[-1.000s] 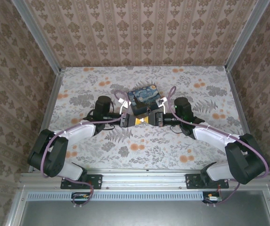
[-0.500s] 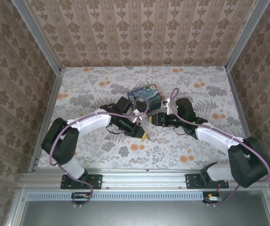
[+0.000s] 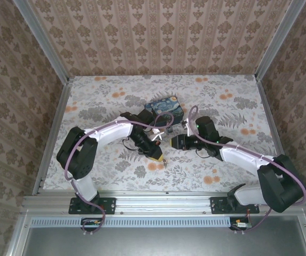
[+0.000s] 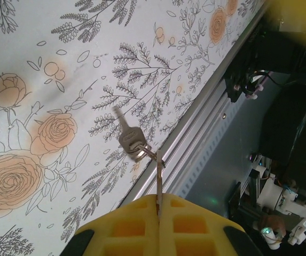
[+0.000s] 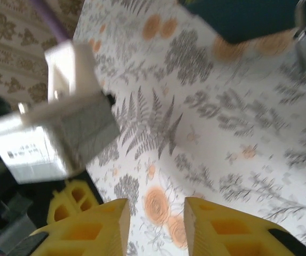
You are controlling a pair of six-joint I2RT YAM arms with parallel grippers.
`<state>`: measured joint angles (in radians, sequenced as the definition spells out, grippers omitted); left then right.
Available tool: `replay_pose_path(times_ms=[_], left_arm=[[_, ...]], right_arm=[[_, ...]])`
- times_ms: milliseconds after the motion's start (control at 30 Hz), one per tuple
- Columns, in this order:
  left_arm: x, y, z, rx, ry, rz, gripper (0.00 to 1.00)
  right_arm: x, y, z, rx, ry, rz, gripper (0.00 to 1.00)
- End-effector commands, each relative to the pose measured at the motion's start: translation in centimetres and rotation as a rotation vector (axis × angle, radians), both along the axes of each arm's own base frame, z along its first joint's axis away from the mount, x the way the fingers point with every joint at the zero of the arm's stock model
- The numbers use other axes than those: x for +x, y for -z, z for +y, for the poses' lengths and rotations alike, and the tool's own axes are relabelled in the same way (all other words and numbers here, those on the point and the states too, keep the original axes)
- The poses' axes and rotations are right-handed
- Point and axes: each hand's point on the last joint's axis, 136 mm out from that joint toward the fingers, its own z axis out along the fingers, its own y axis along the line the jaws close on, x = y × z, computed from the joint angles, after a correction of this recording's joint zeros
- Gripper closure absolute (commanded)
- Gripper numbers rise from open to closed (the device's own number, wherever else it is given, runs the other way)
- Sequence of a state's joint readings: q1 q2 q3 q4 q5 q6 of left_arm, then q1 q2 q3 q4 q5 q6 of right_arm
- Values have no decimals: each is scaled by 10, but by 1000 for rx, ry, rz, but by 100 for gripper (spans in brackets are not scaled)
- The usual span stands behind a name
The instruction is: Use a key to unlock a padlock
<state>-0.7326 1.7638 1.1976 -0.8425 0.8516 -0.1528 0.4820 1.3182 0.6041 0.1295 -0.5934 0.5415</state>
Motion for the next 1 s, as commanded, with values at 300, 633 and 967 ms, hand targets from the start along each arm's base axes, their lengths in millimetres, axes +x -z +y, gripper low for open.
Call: replay_pose_path(times_ms=[300,633,967], left_arm=[[19,-43,-7,-183,-63,-91,100],[31,-68,-8,-324,-116,-123,100],[39,-85,-3,-397,-149,-145,100]], right_arm=[[-24,-19,19,134,-97,-111,52],[-27,-53,23,262,-136,-157,55],[-32,-62,26,286,-169,-156,62]])
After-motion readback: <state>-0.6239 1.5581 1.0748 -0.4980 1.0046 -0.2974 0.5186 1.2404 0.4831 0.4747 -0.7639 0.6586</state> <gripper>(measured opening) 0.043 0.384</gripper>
